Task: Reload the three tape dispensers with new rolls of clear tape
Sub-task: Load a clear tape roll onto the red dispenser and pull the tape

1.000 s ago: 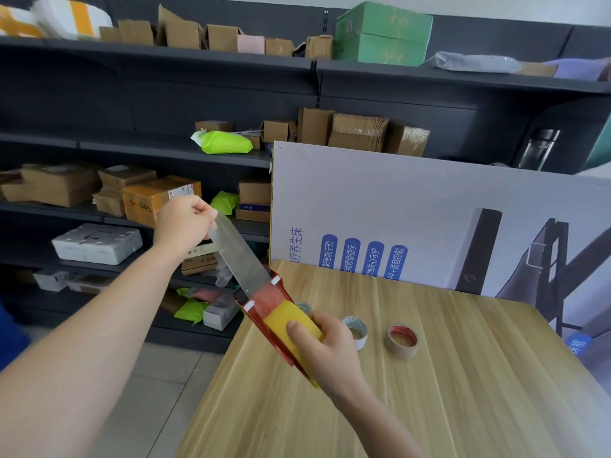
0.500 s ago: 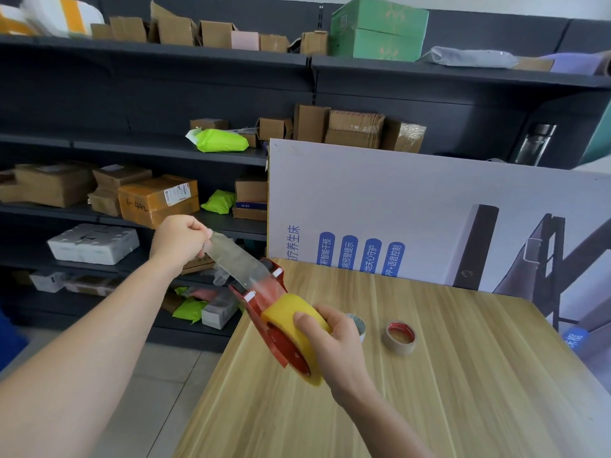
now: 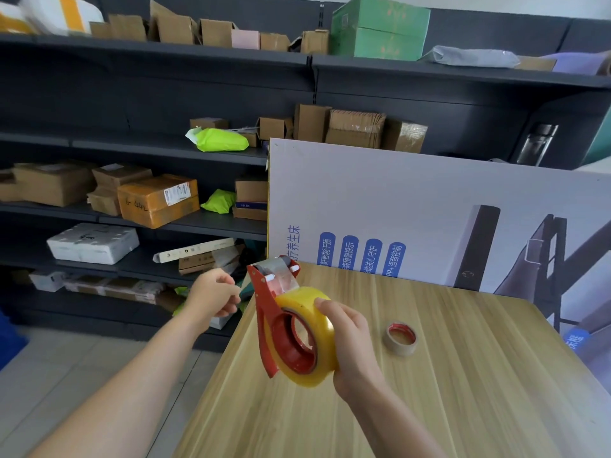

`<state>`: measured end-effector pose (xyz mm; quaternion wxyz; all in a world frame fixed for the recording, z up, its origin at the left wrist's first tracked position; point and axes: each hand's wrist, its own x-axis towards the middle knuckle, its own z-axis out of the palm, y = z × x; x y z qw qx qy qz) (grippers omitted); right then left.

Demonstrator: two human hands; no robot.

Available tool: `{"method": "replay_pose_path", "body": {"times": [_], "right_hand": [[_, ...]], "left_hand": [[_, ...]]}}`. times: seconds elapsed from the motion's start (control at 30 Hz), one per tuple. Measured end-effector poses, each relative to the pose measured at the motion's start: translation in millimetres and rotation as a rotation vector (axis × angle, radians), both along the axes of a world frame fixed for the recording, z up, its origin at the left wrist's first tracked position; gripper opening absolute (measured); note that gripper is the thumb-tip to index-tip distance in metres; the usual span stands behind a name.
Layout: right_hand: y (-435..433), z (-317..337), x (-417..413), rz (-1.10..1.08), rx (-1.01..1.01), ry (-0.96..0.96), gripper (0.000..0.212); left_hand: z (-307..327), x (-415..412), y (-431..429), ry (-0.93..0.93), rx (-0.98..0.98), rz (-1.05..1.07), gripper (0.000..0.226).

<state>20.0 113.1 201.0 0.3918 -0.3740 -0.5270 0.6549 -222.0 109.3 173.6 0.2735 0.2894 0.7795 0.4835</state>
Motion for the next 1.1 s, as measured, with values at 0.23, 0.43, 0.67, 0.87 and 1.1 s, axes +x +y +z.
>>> {"method": "replay_pose_path", "body": {"times": [0.23,0.43,0.67,0.87,1.1], "right_hand": [[8.2,-0.2,-4.0,-0.079,-0.157,0.063,0.026],[11.6,-1.1,-7.1,-0.114,-0.191,0.077,0.028],[10.5,-2.1,-9.6,-0.133,-0.181,0.081,0.024],[12.5,-2.3,-10.9,-0.167,-0.161,0.085,0.019],[15.7,-3.7,-11.5,-0.214,-0.141,0.099,0.018]], "left_hand": [[-16.7,34.2,-4.7,-0.262,0.016,-0.140,0.015],[-32.1,56.5,-6.9,-0.464,0.116,-0.201,0.018],[-41.5,74.6,-10.5,-0.611,0.215,-0.289,0.026],[-44.9,83.8,-14.4,-0.711,0.243,-0.290,0.026],[-50.0,100.1,-19.2,-0.872,0.253,-0.138,0.033]]}}
